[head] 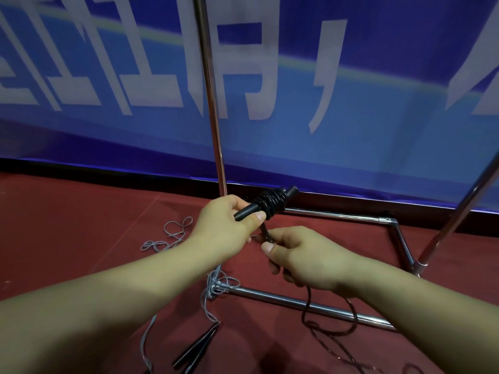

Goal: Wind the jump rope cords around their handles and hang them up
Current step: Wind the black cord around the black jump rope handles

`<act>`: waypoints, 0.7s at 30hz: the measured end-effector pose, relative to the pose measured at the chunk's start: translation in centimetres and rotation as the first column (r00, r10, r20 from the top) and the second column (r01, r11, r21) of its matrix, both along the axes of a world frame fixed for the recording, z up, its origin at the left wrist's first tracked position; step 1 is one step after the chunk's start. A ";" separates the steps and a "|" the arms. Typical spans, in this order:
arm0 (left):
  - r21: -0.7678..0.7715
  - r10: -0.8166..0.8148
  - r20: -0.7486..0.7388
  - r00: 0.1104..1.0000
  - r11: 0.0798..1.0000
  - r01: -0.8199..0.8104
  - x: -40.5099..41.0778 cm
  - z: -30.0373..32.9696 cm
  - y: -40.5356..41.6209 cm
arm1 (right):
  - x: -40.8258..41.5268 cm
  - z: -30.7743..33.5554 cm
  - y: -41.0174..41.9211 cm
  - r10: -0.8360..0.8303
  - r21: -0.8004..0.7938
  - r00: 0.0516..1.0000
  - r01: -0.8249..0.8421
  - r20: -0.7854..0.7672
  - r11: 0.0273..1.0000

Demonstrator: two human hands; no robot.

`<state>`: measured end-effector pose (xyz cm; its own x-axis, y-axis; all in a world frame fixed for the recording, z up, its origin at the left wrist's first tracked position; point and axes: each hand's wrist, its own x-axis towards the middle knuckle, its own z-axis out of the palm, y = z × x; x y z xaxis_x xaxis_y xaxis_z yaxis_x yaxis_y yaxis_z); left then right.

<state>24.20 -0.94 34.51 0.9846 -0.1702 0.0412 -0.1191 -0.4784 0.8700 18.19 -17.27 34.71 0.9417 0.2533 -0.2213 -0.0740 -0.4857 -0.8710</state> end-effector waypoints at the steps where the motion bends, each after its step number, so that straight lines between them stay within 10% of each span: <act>1: 0.098 -0.013 0.067 0.998 0.995 0.006 -0.1 0.2 0.0 | 0.0 0.0 0.0 0.005 -0.046 0.999 -0.003 0.036 0.999; 10: 0.489 -0.155 0.223 0.962 0.872 0.027 0.5 0.2 1.1 | -0.9 0.5 -0.5 0.050 -0.270 0.997 -0.034 0.050 0.962; 21: 0.566 -0.275 0.091 0.957 0.805 0.177 0.5 0.2 1.6 | -1.0 1.0 -1.2 -0.101 -0.279 0.972 0.159 0.210 0.947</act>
<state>24.71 0.66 34.71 0.9027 -0.4293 0.0274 -0.3982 -0.8097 0.4311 17.18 -18.44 35.67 0.9938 0.0771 -0.0802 -0.0004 -0.7180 -0.6961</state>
